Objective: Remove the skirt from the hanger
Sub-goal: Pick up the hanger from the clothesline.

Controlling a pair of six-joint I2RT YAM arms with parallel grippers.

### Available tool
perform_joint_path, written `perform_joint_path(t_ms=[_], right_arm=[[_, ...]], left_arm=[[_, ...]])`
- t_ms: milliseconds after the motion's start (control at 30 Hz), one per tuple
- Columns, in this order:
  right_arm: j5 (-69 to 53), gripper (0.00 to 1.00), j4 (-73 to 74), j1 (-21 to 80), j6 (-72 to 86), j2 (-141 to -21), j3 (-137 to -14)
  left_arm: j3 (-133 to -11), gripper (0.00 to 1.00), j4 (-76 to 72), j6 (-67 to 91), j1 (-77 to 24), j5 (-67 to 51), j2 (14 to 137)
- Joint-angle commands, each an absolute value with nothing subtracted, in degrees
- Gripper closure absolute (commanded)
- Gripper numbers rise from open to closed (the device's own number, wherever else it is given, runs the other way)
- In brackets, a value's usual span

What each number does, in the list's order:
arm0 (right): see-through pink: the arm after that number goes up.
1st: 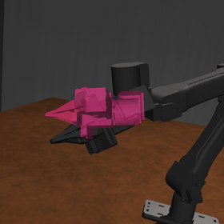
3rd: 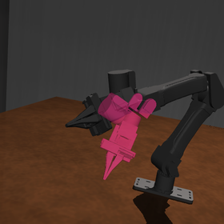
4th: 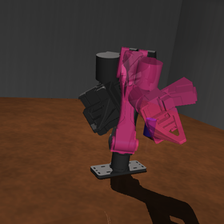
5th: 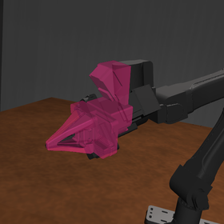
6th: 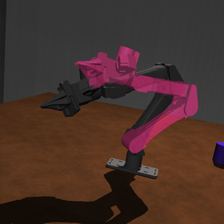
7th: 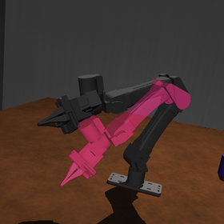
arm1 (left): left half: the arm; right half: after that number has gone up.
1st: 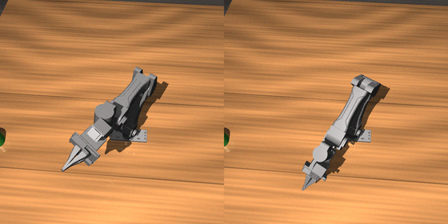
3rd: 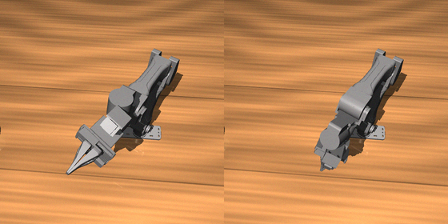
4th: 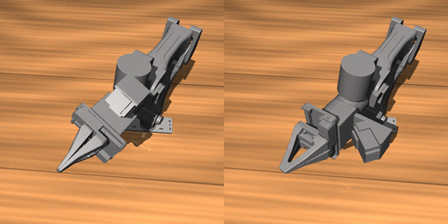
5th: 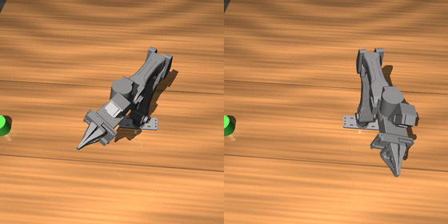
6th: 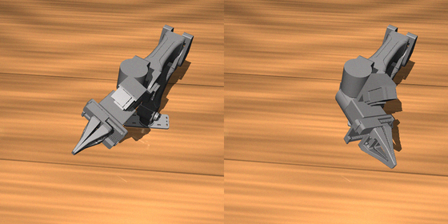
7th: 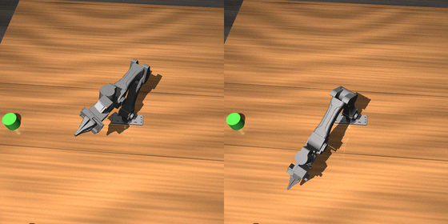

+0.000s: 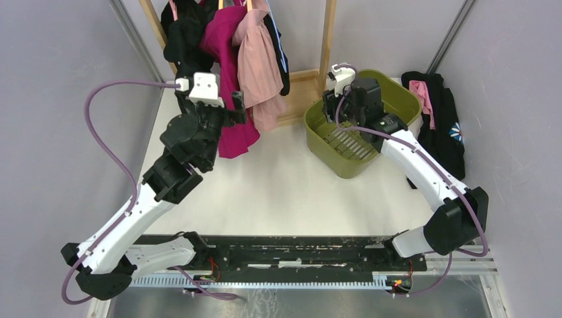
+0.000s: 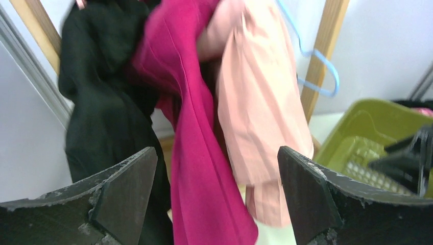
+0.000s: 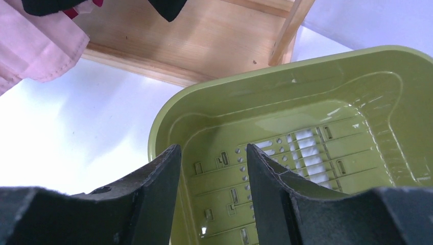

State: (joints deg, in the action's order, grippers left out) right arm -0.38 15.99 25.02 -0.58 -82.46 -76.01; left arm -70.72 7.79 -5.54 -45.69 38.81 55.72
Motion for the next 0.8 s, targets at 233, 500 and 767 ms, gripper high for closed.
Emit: perform_joint_path(t_ms=[233,500,767], right_arm=[[0.17,0.44,14.56,25.86,0.5,-81.1,-74.64],[-0.26,0.44,13.76,25.96,1.02,-81.49,-73.75],[-0.13,0.44,12.63,25.98,1.15,-82.38,-72.78]], left_arm=[[-88.8,0.31,7.62,-6.93,-29.85,30.35,66.45],[-98.25,0.32,7.87,-6.88,-21.02,24.96,72.68],[-107.25,0.3,7.39,-6.45,-16.42,20.99,79.12]])
